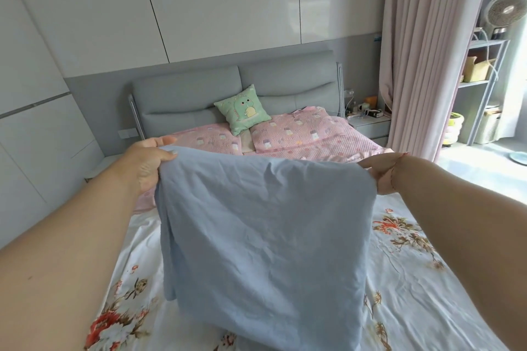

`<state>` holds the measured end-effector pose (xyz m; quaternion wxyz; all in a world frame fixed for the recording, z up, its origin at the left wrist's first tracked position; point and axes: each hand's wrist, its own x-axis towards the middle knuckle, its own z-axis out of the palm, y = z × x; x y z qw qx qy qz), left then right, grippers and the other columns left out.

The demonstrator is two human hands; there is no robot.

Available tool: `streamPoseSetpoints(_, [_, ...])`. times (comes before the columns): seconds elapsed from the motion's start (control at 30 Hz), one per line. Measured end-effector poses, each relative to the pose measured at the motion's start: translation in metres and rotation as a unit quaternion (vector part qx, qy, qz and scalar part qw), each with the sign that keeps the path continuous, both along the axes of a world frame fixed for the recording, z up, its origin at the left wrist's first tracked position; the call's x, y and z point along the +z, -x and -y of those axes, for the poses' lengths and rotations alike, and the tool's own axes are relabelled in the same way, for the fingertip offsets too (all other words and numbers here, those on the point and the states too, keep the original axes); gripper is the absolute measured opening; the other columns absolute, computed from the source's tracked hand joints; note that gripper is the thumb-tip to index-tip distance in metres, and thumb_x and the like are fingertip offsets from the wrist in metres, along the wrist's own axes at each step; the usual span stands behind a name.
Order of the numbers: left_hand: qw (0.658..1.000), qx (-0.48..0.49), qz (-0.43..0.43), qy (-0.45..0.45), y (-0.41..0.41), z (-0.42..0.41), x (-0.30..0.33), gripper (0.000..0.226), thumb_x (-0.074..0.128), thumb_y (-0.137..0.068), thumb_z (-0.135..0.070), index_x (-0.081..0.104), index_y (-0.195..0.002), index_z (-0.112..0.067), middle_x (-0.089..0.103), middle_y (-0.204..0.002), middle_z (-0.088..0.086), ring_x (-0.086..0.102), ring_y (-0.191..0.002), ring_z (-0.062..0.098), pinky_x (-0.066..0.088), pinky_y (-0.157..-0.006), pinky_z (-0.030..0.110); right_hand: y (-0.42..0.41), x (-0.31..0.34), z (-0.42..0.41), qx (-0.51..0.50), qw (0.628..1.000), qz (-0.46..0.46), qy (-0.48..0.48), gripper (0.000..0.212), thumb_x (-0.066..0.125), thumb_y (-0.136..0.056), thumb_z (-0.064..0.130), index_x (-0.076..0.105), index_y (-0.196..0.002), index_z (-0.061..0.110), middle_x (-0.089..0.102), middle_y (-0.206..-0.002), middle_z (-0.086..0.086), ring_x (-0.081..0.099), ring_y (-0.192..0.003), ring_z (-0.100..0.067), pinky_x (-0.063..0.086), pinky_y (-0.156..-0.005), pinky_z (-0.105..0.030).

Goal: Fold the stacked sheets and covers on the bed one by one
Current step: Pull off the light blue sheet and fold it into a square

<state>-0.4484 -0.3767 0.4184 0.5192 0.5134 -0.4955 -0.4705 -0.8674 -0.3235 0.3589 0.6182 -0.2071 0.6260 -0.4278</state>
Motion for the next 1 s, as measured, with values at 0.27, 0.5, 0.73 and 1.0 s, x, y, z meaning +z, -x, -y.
streamPoseSetpoints(0.27, [0.991,0.017,0.124,-0.043,-0.016,0.002,0.005,0.025,0.049,-0.09,0.012,0.055,-0.086,-0.012,0.056,-0.085,0.012,0.053,-0.069,0.021,0.041,-0.061,0.028,0.006,0.019,0.014,-0.134,0.961,0.077,0.23,0.056,0.029,-0.093,-0.019,0.043,-0.139,0.01,0.049,-0.125,-0.022,0.053,-0.112,-0.036,0.052,-0.08,-0.036])
streamPoseSetpoints(0.5, [0.976,-0.072,0.197,-0.061,-0.019,0.004,0.012,0.045,0.055,-0.078,0.027,0.056,-0.113,-0.002,0.061,-0.1,0.016,0.06,-0.087,0.025,0.058,-0.074,0.028,0.01,0.037,0.027,-0.147,0.934,0.055,0.322,0.046,0.023,-0.089,-0.022,0.059,-0.101,0.006,0.05,-0.091,-0.008,0.06,-0.075,-0.016,0.053,-0.065,-0.018])
streamPoseSetpoints(0.73, [0.912,-0.053,0.407,0.028,-0.016,0.019,-0.002,0.044,0.069,-0.07,0.019,0.07,-0.105,-0.008,0.067,-0.104,0.013,0.063,-0.099,0.029,0.049,-0.097,0.04,0.014,0.023,0.033,-0.061,0.947,-0.163,0.271,0.047,0.051,-0.074,-0.027,0.065,-0.112,-0.001,0.064,-0.099,-0.013,0.061,-0.088,-0.026,0.054,-0.069,-0.015])
streamPoseSetpoints(1.0, [0.79,-0.025,0.603,0.102,-0.003,0.055,-0.033,0.037,0.063,-0.091,-0.012,0.043,-0.06,-0.013,0.047,-0.069,0.008,0.047,-0.071,0.025,0.024,-0.058,0.034,0.019,0.003,0.053,-0.006,0.785,-0.595,0.173,0.03,0.07,-0.077,0.003,0.074,-0.105,0.013,0.07,-0.109,-0.007,0.06,-0.106,-0.027,0.045,-0.094,-0.028])
